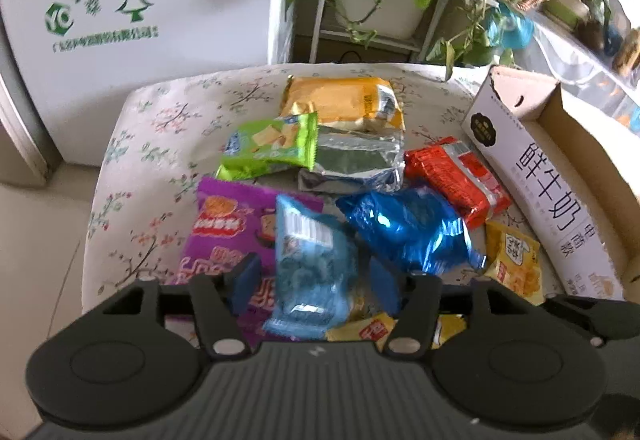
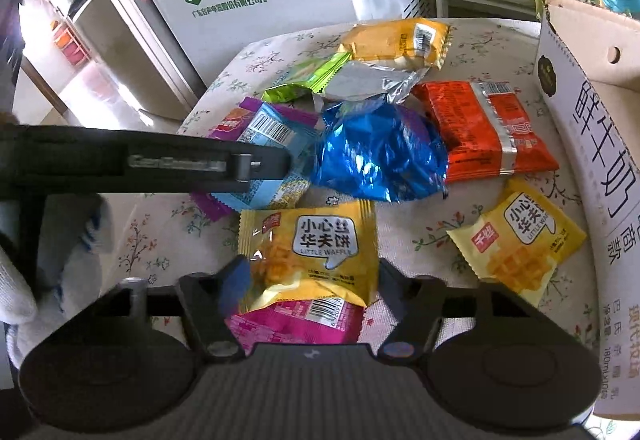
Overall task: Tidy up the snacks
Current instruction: 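Close the right gripper on the yellow waffle packet while the left gripper grasps the light blue packet, then lift both held packets and carry them toward the cardboard box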
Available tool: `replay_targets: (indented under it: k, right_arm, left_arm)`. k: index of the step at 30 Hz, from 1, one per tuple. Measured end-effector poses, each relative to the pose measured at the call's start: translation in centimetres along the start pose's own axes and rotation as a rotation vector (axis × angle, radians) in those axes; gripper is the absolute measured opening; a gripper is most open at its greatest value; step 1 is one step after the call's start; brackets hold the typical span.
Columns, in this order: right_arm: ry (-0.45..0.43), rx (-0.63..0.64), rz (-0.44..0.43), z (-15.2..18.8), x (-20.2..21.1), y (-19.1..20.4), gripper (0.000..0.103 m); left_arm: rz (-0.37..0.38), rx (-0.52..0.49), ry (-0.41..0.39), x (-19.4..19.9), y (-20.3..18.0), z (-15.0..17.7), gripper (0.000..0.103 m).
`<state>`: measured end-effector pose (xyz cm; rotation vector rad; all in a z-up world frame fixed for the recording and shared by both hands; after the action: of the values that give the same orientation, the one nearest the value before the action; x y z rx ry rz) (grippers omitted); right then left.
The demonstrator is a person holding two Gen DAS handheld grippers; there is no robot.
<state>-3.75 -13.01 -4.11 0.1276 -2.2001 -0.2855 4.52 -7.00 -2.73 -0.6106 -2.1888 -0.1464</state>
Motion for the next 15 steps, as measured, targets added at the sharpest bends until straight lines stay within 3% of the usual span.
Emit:
replay_targets:
  k: [5, 8, 10, 15]
  right_arm:
    - [-0.002, 0.026, 0.047, 0.0, -0.6, -0.1, 0.086]
    - [-0.011, 0.025, 0.050, -0.2, -0.7, -0.1, 0.085]
    - [-0.013, 0.032, 0.051, -0.2, -0.6, -0.2, 0.079]
    - [-0.033, 0.035, 0.026, -0.4, 0.2, 0.0, 0.071]
  left_arm:
    - [-0.043, -0.072, 0.000, -0.9, -1.5, 0.1, 0.057]
    - [-0.036, -0.088, 0.002, -0.8, -1.6, 0.2, 0.041]
    - [-0.027, -0.069, 0.021, -0.7, -1.2, 0.5, 0.030]
    - [-0.020, -0.041, -0.002, 0.6, 0.0, 0.4, 0.024]
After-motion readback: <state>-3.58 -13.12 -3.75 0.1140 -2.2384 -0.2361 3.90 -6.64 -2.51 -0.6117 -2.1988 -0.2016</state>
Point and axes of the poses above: each gripper's, at about its wrist camera, not at the fingertips, and x roughly against the way its jaws point, y to its left, z to its underside, the point moved 7 cm from there along -x, roughly the way its jaws point, and after that the axes turned 4 degrees about -y, right-handed, at the moved point
